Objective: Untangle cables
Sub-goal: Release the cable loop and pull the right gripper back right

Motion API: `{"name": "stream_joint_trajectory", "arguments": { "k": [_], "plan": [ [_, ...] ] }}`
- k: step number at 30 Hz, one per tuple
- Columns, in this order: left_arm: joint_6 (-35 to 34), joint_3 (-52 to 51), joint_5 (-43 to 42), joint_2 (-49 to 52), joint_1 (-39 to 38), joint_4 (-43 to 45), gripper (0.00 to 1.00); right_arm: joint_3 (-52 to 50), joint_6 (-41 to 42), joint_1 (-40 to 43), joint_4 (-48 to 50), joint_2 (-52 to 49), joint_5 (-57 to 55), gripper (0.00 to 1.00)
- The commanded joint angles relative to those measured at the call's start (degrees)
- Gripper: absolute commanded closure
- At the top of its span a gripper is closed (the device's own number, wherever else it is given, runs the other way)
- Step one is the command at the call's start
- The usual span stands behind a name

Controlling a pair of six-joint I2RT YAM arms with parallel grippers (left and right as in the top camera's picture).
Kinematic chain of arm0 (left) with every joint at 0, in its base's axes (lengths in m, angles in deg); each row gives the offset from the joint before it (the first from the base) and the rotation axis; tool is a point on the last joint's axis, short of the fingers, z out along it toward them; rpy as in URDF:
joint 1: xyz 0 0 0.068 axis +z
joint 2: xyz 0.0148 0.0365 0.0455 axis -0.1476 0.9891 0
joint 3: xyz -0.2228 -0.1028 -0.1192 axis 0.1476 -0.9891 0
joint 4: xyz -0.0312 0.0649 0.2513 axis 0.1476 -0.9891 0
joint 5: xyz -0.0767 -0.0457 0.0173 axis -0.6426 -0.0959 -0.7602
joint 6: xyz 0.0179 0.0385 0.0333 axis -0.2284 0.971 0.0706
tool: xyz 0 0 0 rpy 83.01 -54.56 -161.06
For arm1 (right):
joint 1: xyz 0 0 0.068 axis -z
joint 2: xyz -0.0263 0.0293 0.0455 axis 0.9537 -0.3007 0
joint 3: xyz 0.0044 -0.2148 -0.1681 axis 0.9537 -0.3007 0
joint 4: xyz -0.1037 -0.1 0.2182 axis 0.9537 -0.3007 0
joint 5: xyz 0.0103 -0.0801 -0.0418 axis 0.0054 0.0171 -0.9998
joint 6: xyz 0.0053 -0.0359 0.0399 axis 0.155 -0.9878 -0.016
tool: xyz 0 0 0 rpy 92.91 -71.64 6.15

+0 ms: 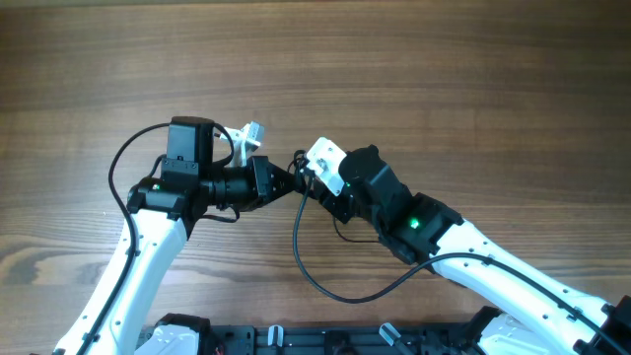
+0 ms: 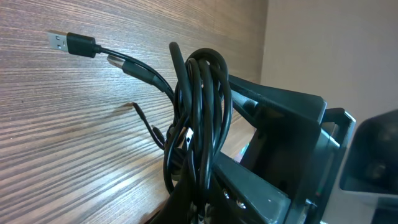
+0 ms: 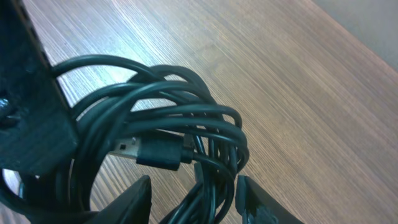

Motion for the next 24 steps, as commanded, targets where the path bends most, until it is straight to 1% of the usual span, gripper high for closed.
{"name": "stream_joint_trajectory", "arguments": {
  "k": [1, 7, 10, 12, 14, 15, 20, 24],
  "plan": [
    [1.1, -0.2, -3.6, -0.1, 0.1, 0.2, 0.95, 0.6, -0.7, -0.5, 2.0, -0.9, 1.6, 0.58],
    [1.2, -0.2, -6.9, -0.1, 0.1, 0.3, 0.96, 0.6, 0.9, -0.5, 5.5, -2.9, 1.6, 0.74],
    [1.8, -0.2, -10.1, -0.1, 0.1, 1.2, 0.96, 0.6, 1.3, -0.5, 5.3, -4.6, 1.8, 0.78],
    [1.8, -0.2, -11.0, -0.1, 0.1, 1.9, 0.96, 0.6, 3.7, -0.5, 5.4, -5.0, 2.1, 0.83],
    [1.8, -0.2, -11.0, -0.1, 0.1, 2.0, 0.96, 0.6, 5.7, -0.5, 6.0, -5.0, 2.7, 0.89],
    [1.8, -0.2, -11.0, -0.1, 0.1, 2.1, 0.96, 0.6, 6.9, -0.5, 6.6, -4.9, 2.9, 0.95],
    [1.8, -0.2, -10.3, -0.1, 0.1, 2.0, 0.96, 0.6, 12.1, -0.3, 9.0, -3.1, 2.9, 0.96],
    [1.8, -0.2, -7.0, -0.1, 0.1, 2.0, 0.96, 0.6, 14.6, 0.9, 7.8, 0.8, 2.9, 0.96]
  ]
}}
